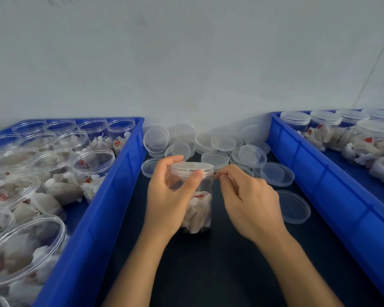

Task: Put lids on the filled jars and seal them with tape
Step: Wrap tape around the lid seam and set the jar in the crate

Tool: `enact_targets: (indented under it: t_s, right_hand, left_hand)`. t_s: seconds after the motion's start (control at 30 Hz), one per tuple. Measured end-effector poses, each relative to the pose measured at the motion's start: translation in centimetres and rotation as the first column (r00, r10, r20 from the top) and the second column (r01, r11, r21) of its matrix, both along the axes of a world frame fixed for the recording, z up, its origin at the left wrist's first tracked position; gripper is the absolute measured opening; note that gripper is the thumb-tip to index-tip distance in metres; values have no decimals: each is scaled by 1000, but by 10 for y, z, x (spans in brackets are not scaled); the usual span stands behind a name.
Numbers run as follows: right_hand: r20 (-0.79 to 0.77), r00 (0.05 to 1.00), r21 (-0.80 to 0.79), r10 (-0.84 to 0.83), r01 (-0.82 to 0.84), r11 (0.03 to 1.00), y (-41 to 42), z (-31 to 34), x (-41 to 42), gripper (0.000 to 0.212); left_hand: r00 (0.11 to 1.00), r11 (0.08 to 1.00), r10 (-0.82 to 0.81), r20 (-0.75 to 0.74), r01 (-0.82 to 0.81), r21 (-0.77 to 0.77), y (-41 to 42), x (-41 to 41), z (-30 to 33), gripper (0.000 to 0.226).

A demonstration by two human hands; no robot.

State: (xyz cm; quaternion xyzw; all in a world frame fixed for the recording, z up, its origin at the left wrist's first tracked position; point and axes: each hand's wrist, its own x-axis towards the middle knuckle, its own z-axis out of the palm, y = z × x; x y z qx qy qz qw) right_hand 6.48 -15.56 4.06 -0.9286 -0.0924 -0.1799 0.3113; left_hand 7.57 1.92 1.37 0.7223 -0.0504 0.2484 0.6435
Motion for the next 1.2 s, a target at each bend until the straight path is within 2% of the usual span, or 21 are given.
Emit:
enact_targets:
  t_s: [0.17,0.5,0.7,0.87,0.97,1.07,1.13,1.2]
  right_hand:
    - [24,999,12,34,-34,999,-2,1,0,25]
    - [101,995,-35,12,-9,999,0,-3,0,12]
    - [-8,1000,5,27,-27,1000,0,-3,4,24]
    - [4,997,21,80,-80,997,-1,-5,4,24]
    - [7,994,24,113,-113,993,0,-5,4,27]
    - [6,993,33,121,-121,992,0,-5,3,28]
    - [8,994,26,112,-112,993,0,-4,3,25]
    - [5,996,8,86,-86,996,0,-4,3,21]
  left_hand:
    - [997,997,-72,-31,72,-27,0,-1,0,27]
    - [999,994,-42,-21,43,99,1,-3,0,29]
    - [998,990,-62,-24,64,127,5,-2,-1,26]
    - [991,987,-124,-51,129,98,9,0,-1,23]
    - [986,987,-151,-70,154,45,12,0,-2,32]
    - [984,985,-145,-104,154,80,11,-2,-2,51]
    - [992,983,-62,-108,79,164,9,-3,0,59]
    - [994,963,85,-65,-65,260,8,-3,4,64]
